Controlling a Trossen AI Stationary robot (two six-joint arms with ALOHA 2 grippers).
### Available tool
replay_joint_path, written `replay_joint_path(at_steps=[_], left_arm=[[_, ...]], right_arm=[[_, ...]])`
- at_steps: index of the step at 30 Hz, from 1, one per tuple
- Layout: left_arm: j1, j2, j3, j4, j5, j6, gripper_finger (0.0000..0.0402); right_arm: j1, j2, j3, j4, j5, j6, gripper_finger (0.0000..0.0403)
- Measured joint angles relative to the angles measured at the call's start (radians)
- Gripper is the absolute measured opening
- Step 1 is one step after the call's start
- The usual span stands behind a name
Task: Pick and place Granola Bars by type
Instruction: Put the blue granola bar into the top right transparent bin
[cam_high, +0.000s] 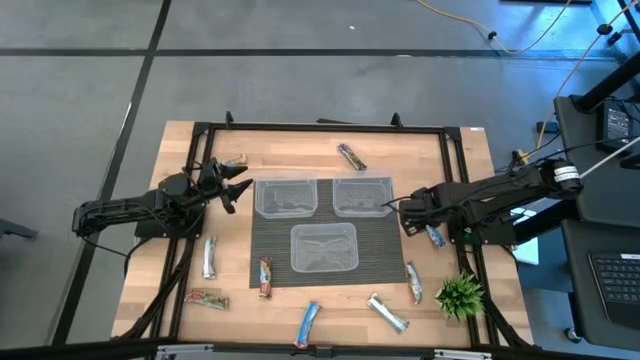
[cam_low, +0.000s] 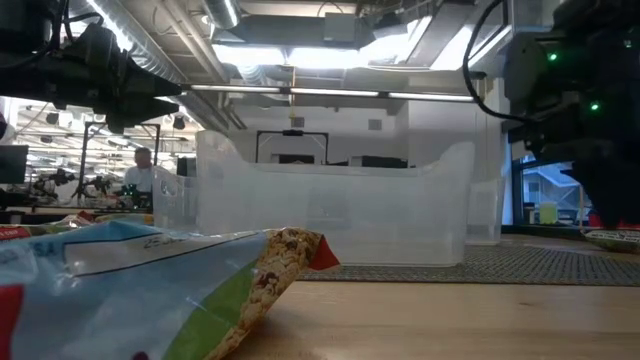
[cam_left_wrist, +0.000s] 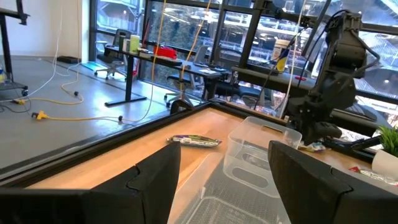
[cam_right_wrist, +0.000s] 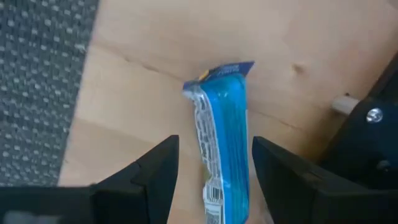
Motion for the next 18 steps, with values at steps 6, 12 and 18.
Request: replay_joint_path(at_steps=[6,12,18], left_arm=[[0.0,0.0,0.0,0.0,0.0,0.0,0.0235],[0.0,0.0,0.0,0.0,0.0,0.0,0.0235],[0.0,0.0,0.0,0.0,0.0,0.0,0.0235]], right_arm=[[-0.038,0.038,-0.002,0.005,-0.001,-0.037,0.0188],[-0.049,0.098,-0.002,0.046,-0.034,-0.112,0.0158],[-0.049,0.148,-0.002,0.065,-0.034,-0.135,0.0139]])
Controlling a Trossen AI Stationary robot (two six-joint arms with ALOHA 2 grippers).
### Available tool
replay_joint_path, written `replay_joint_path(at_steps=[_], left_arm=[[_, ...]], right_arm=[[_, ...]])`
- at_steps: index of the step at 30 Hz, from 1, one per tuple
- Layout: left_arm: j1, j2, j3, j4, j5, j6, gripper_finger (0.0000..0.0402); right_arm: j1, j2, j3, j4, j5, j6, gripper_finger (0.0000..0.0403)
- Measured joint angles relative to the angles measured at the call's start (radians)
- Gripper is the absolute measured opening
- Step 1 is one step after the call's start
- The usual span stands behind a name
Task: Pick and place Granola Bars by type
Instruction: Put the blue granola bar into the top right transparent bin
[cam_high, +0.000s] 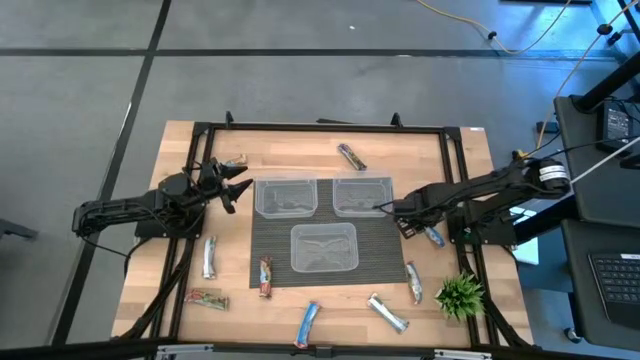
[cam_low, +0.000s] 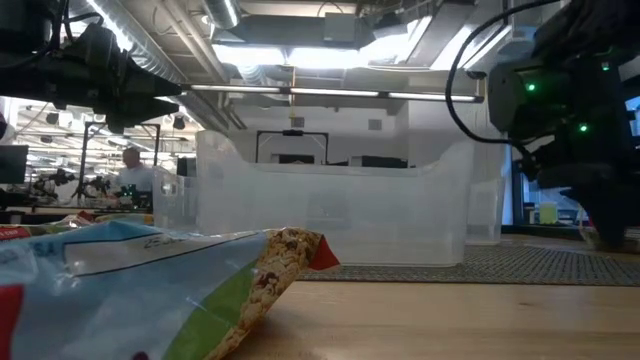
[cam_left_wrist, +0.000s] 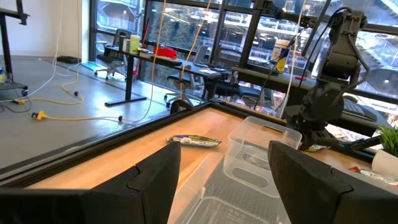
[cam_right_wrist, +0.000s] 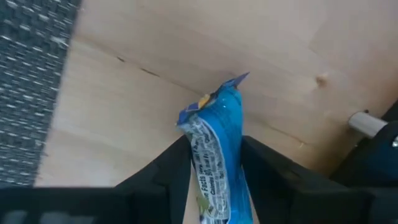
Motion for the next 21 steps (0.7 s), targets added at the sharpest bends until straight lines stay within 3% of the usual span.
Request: replay_joint_path(at_steps=[12,21], left_arm=[[0.0,0.0,0.0,0.0,0.0,0.0,0.0235],[0.0,0.0,0.0,0.0,0.0,0.0,0.0235]], right_arm=[[0.0,0.008,0.02,-0.035,-0.009,-0.057,0.0071],[0.001,-0.027,0.179,-0.195,0.021,-0.102,0.006]])
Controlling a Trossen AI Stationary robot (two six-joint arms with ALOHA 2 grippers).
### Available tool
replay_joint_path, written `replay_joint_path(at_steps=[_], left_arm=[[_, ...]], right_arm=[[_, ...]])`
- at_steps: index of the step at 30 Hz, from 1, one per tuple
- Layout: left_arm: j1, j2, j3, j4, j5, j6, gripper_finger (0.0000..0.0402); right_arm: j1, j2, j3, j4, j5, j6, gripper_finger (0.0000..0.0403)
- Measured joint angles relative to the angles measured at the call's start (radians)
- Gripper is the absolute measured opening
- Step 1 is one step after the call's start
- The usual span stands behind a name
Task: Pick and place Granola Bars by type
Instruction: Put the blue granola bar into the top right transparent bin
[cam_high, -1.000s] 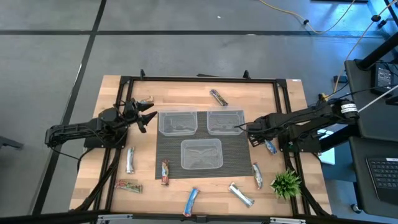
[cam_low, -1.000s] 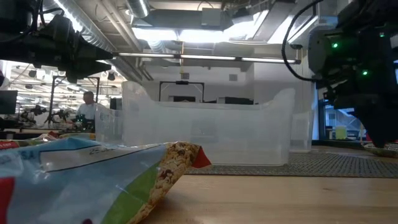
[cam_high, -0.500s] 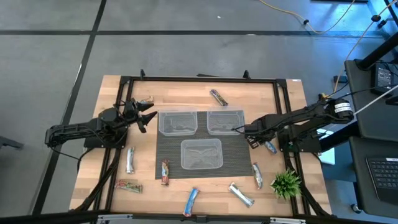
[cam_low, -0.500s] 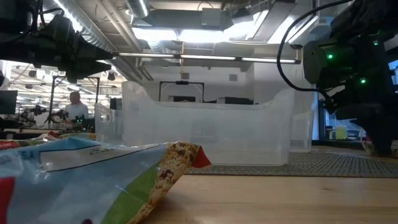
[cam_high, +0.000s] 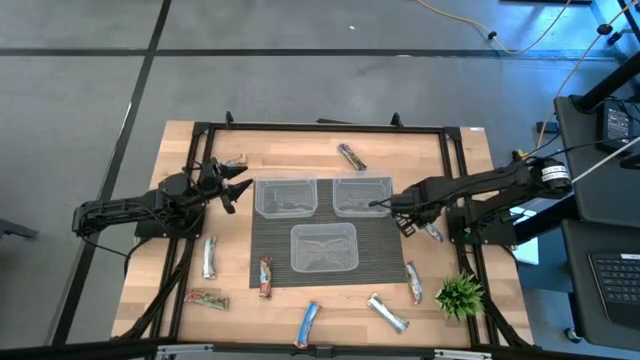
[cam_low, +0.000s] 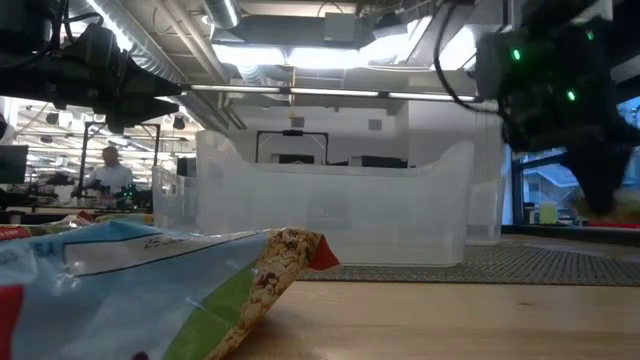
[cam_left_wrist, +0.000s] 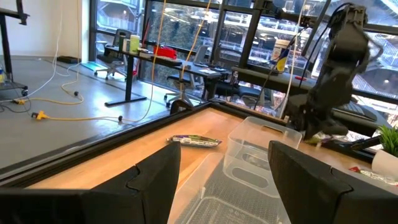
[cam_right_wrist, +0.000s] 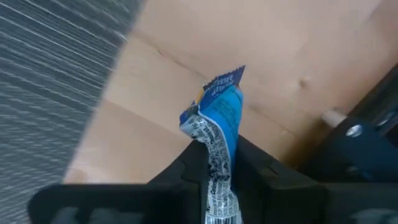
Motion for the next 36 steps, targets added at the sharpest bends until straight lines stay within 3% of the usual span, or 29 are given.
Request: replay_joint_path(at_steps=[7,12,20,30,36], left_arm=[[0.0,0.0,0.0,0.057,-0.024,-0.051,0.0235],[0.0,0.0,0.0,0.115,-0.037,-0.02,0.0235],[0.0,0.014,0.0,0.108,-0.066,-0.028,0.0235],[0.0,0.071,0.002,0.093,-0.097,0.0,0.0235],[0.0,0.164,0.074,-0.064,-0.163,0.0,0.0235]], right_arm=[[0.0,-0.036,0.225,-0.109,0.218,-0.036,0.0059],[0.0,-0.036,0.34,0.114,0.379,-0.221,0.0059],[-0.014,0.018,0.309,0.567,0.4,-0.614,0.0059],[-0.071,0.231,0.3,0.614,0.346,-0.705,0.006],[-0.072,0.342,0.3,0.612,0.312,-0.708,0.006]])
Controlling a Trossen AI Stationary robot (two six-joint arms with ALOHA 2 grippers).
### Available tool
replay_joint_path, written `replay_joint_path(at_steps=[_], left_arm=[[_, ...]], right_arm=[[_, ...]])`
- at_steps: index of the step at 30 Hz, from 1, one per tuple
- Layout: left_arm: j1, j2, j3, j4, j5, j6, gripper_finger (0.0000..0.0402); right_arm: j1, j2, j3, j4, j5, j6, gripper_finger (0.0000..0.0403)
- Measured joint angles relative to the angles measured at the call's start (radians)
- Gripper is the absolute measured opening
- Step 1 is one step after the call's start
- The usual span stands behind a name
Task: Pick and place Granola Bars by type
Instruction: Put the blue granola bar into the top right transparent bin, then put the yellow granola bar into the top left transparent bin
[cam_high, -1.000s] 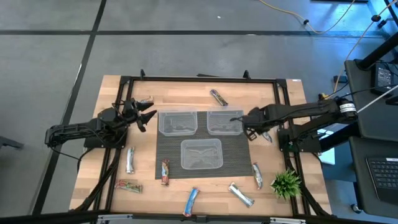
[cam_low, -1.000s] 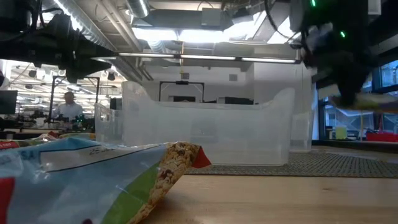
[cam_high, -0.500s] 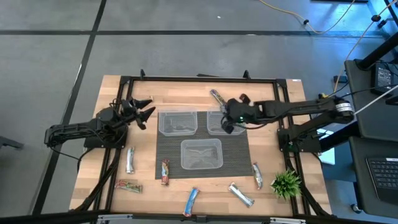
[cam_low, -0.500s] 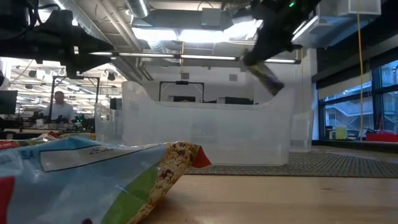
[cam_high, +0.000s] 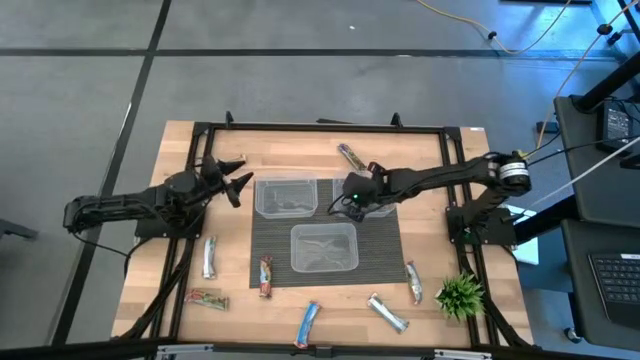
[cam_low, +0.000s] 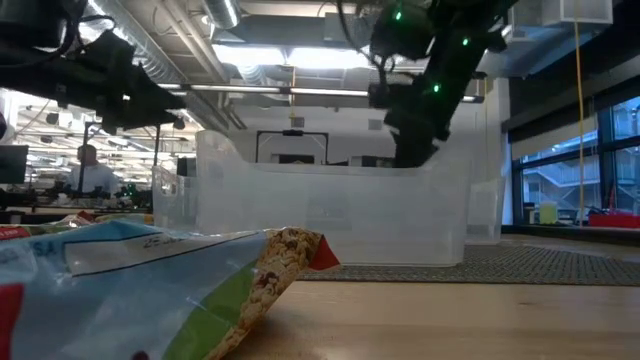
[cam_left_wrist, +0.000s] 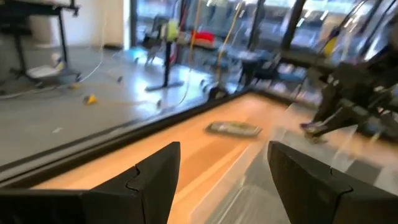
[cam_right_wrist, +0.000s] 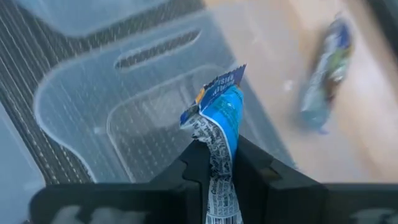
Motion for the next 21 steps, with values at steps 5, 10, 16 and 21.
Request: replay_joint_path(at_steps=[5,10,16,21], left_arm=[[0.0,0.121,0.132,-0.186,-0.074,-0.003,0.0235],[0.004,0.273,0.321,-0.427,-0.154,-0.024,0.0235],[0.09,0.493,0.551,-0.735,-0.135,-0.098,0.0235],[0.224,0.677,0.676,-0.893,-0.048,-0.072,0.0235]], right_arm=[[0.0,0.051,0.0,-0.001,-0.059,0.0,0.006],[0.0,0.057,0.0,0.001,-0.124,0.022,0.006],[0.0,0.052,0.0,0.015,-0.131,0.028,0.0086],[0.0,0.052,0.0,0.018,-0.142,0.054,0.0138]])
